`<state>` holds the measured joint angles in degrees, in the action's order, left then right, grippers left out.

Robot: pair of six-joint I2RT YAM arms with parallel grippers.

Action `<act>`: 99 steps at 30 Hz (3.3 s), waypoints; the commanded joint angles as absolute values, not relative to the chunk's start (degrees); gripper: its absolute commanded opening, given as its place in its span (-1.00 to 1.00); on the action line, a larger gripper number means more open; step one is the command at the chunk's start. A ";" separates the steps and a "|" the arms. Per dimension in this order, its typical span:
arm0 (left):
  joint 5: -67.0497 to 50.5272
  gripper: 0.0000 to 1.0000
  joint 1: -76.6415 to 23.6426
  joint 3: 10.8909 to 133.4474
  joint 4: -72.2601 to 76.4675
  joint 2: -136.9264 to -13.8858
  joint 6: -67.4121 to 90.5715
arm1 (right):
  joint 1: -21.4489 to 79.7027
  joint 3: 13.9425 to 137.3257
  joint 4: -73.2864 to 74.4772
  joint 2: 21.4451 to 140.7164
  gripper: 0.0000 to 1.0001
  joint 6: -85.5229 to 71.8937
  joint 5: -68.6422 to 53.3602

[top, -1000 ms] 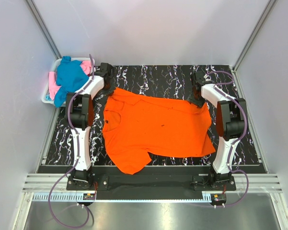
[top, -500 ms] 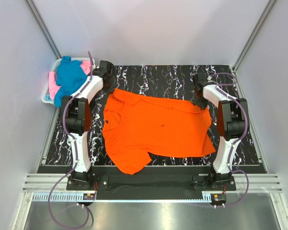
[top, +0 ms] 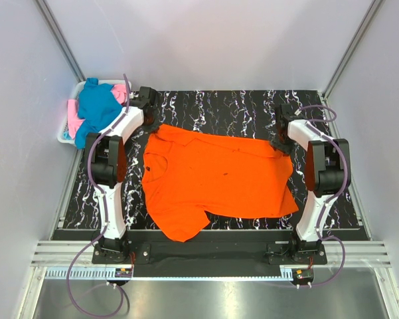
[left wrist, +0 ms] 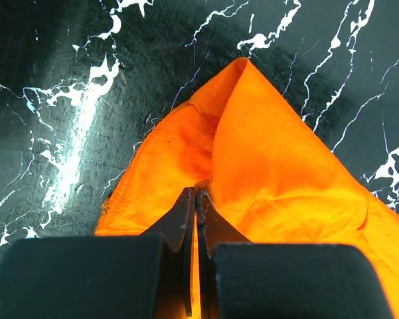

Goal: Fold and stack the t-shirts
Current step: Flatten the tshirt out, then fold the tshirt

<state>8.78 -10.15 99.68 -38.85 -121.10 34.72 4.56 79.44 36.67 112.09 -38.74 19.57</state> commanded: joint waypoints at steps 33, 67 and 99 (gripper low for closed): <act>7.91 -1.00 -10.90 97.21 -37.00 -117.34 34.45 | 4.83 73.65 29.18 108.80 -0.57 -39.29 12.22; 7.73 -1.00 -10.90 97.82 -37.00 -118.83 34.01 | 4.83 87.01 27.86 115.93 -0.43 -34.54 12.12; 7.38 -1.00 -10.99 96.94 -36.91 -118.04 34.01 | 4.83 85.17 27.33 111.44 -0.31 -31.29 18.81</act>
<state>7.79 -10.81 97.32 -38.83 -121.05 34.70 4.56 85.19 28.14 113.99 -31.88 16.64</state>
